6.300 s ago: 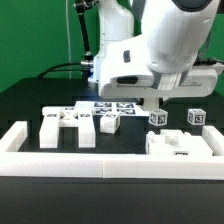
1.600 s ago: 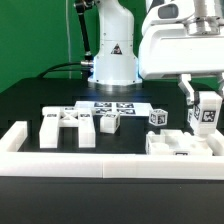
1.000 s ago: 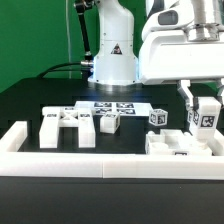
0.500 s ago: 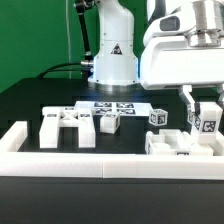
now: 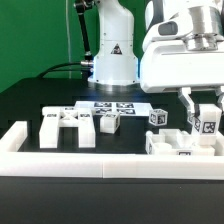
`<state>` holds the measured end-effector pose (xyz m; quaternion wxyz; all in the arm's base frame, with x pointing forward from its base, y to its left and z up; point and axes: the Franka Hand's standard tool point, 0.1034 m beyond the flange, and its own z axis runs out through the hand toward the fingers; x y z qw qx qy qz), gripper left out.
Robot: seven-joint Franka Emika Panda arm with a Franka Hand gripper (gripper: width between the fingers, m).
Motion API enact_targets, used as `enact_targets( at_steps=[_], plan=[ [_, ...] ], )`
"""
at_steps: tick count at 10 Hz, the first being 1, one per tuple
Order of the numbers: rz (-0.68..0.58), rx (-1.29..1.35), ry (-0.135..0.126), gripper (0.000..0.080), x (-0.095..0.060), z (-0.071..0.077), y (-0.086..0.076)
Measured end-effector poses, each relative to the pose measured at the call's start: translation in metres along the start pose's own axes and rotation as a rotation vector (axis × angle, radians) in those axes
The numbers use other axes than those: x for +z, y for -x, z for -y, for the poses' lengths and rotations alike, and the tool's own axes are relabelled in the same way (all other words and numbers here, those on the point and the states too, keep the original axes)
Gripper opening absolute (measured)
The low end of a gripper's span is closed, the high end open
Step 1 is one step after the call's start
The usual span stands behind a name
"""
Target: Assemble chair
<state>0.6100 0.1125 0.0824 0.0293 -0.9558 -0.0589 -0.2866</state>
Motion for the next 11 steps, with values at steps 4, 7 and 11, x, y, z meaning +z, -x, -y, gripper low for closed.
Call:
enact_targets(
  at_steps=[4, 7, 11],
  plan=[
    [-0.012, -0.021, 0.0, 0.0502, 0.001, 0.001, 0.0],
    [-0.012, -0.037, 0.001, 0.0643, 0.0, 0.0, 0.0],
    [0.022, -0.059, 0.006, 0.0649, -0.016, -0.009, -0.016]
  ],
)
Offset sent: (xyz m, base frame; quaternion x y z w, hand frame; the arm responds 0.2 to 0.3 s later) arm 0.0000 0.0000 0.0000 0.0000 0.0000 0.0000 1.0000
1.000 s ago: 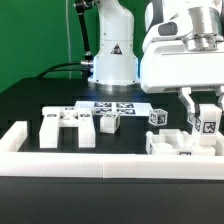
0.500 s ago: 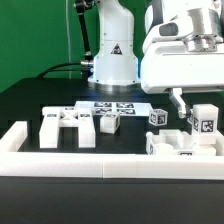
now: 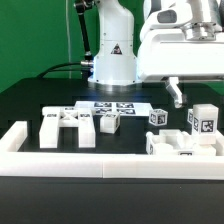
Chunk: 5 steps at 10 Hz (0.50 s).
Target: Assemble chair
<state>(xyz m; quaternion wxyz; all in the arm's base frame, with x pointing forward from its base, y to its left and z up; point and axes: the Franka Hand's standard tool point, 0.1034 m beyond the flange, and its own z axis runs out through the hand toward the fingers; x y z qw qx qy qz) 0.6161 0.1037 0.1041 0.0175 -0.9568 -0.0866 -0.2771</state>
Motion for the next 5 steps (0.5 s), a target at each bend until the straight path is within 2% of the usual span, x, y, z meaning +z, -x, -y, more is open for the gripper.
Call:
enact_targets(
  at_steps=[4, 5],
  plan=[
    [0.022, 0.0, -0.002, 0.0649, 0.001, 0.0, 0.001],
    [0.154, 0.002, -0.015, 0.0649, 0.004, 0.001, 0.009]
  ],
)
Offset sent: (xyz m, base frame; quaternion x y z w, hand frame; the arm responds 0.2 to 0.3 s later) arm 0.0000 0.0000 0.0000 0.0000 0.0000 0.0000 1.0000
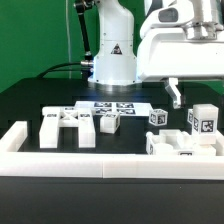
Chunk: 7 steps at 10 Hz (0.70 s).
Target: Assemble chair
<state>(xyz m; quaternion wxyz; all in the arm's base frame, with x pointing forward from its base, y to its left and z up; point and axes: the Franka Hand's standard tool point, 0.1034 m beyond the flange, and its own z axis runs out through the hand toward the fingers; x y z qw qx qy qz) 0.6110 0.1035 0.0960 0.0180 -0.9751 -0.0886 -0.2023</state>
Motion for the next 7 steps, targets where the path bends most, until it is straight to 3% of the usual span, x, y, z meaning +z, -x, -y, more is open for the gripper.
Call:
enact_targets(
  at_steps=[1, 5, 7],
  plan=[
    [0.078, 0.003, -0.008, 0.0649, -0.0013, -0.0005, -0.0043],
    [0.4, 0.009, -0.038, 0.0649, -0.0009, 0.0012, 0.0036],
    [0.461, 0.007, -0.045, 0.0649, 0.0056, 0.0025, 0.0003]
  ],
)
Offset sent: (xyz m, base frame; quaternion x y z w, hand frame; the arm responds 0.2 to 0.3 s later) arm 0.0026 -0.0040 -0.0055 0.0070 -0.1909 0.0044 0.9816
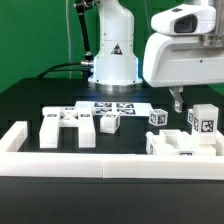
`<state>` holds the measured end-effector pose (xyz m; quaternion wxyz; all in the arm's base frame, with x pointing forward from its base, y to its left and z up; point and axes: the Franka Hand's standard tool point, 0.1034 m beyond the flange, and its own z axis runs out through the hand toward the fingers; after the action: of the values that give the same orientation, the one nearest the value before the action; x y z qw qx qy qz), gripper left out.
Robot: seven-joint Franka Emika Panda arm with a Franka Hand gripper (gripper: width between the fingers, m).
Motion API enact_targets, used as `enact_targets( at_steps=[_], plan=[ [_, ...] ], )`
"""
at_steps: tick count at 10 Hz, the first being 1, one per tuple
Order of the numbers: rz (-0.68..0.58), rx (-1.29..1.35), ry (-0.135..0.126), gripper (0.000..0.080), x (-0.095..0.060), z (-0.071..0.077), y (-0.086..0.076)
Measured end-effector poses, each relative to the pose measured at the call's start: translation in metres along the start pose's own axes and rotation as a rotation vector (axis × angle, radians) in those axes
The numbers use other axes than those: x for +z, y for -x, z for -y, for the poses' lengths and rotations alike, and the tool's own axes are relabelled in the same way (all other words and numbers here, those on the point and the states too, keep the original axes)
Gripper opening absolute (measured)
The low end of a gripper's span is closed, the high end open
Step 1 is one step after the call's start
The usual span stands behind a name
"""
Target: Assemble chair
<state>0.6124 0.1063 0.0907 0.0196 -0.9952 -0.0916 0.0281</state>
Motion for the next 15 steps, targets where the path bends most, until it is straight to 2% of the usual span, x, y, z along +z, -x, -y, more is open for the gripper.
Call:
enact_targets(
  at_steps=[5, 7, 8, 9, 15],
  plan=[
    [-0.012, -0.005, 0.0, 0.0649, 0.0036, 0.0022, -0.0012],
    [-0.012, 0.023, 0.0, 0.039, 0.0036, 0.0024, -0.0012],
    [-0.012, 0.021, 0.0, 0.039, 0.0034, 0.0024, -0.0013],
    [-0.012, 0.079, -0.002, 0.0288, 0.0036, 0.003, -0.0013],
    [-0.025, 0.539, -0.01, 0.0288, 0.0046, 0.007, -0.0003]
  ],
)
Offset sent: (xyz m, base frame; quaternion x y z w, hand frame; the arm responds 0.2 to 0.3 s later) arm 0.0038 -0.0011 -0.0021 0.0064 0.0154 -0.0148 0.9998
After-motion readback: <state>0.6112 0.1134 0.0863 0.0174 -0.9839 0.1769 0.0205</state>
